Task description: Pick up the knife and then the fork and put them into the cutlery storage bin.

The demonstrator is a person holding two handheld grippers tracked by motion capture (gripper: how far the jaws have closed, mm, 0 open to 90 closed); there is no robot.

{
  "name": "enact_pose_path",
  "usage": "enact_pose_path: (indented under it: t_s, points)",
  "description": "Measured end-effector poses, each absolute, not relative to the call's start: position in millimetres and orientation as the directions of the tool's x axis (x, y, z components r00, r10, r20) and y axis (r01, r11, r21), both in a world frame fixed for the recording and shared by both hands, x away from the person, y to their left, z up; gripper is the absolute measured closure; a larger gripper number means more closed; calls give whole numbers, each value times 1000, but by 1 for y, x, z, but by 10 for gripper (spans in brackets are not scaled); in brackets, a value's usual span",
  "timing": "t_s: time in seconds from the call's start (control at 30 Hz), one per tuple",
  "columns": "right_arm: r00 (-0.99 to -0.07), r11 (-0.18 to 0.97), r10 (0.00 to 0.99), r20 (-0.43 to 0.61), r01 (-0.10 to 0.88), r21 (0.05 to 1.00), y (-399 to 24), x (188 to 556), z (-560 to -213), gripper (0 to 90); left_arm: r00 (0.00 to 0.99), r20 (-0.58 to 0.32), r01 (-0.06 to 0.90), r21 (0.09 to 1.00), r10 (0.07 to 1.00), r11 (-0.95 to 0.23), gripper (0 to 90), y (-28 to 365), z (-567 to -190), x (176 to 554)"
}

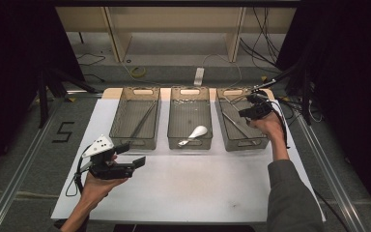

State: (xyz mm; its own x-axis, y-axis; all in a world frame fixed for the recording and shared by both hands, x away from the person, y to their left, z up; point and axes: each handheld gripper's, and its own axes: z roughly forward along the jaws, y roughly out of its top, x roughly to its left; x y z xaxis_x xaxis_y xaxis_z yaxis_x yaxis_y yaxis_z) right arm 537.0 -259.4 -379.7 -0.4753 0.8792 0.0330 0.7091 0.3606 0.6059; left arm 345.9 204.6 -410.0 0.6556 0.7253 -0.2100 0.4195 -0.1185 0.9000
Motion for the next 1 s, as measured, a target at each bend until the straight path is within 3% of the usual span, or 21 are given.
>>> enact_pose_path:
  t_s: [1.0]
  points:
    - [-430,331,903,24,729,600,-251,549,-397,844,657,-211,417,902,724,-115,153,205,-410,345]
